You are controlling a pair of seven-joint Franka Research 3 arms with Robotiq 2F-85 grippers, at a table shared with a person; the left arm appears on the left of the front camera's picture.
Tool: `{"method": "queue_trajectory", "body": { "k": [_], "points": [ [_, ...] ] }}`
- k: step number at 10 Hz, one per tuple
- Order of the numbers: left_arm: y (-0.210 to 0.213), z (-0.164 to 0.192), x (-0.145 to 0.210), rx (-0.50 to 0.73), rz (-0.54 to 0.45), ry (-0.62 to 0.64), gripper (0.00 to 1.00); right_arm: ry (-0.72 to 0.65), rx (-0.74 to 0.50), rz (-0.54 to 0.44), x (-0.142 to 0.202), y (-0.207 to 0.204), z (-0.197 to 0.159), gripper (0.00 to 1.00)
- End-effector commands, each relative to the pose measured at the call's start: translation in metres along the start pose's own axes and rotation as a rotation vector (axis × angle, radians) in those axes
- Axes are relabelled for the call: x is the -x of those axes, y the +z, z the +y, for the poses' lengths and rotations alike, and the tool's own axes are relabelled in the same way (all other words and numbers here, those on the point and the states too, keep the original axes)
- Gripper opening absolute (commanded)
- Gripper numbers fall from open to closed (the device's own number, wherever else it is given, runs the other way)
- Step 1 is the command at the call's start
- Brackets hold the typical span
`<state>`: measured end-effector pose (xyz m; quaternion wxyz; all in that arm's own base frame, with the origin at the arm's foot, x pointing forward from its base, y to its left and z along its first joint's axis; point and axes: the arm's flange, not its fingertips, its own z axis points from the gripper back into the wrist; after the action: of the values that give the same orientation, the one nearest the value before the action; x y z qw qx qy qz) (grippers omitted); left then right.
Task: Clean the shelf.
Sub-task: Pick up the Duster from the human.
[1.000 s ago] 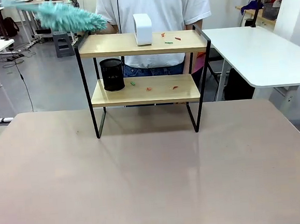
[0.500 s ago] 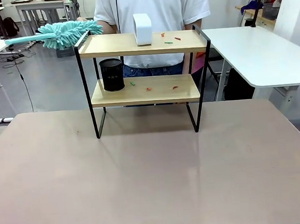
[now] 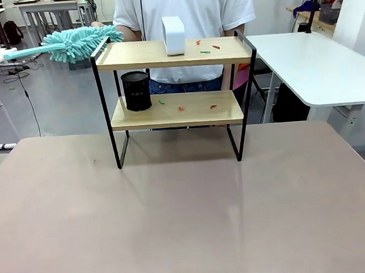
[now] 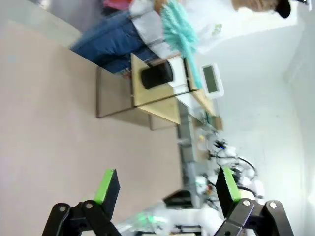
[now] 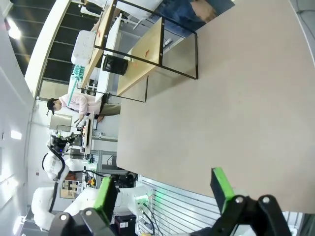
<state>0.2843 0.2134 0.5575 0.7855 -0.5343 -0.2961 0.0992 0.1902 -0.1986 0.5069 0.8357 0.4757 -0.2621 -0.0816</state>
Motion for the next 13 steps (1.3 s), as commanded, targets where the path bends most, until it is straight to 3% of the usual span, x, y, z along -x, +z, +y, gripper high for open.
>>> {"method": "queue_trajectory", "body": {
  "k": [1, 2, 3, 7, 11, 13],
  "points": [
    [-0.008, -0.014, -0.080, 0.083, 0.166, 0.206, 1.00, 0.027, -0.011, -0.008, -0.002, 0.001, 0.001, 1.00],
    [-0.028, -0.014, -0.113, 0.130, 0.257, 0.282, 1.00, 0.027, -0.011, -0.008, -0.002, 0.001, 0.001, 1.00],
    [-0.051, -0.013, -0.135, 0.137, 0.283, 0.327, 1.00, 0.027, -0.011, -0.008, -0.002, 0.001, 0.001, 1.00],
    [-0.168, 0.004, -0.175, 0.076, 0.445, 0.382, 1.00, 0.027, -0.011, -0.008, -0.002, 0.001, 0.001, 1.00],
    [-0.277, -0.005, -0.163, 0.147, 0.604, 0.350, 1.00, 0.027, -0.011, -0.008, -0.002, 0.001, 0.001, 1.00],
    [-0.295, -0.006, -0.153, 0.142, 0.632, 0.341, 1.00, 0.027, -0.011, -0.008, -0.002, 0.001, 0.001, 1.00]
  ]
}}
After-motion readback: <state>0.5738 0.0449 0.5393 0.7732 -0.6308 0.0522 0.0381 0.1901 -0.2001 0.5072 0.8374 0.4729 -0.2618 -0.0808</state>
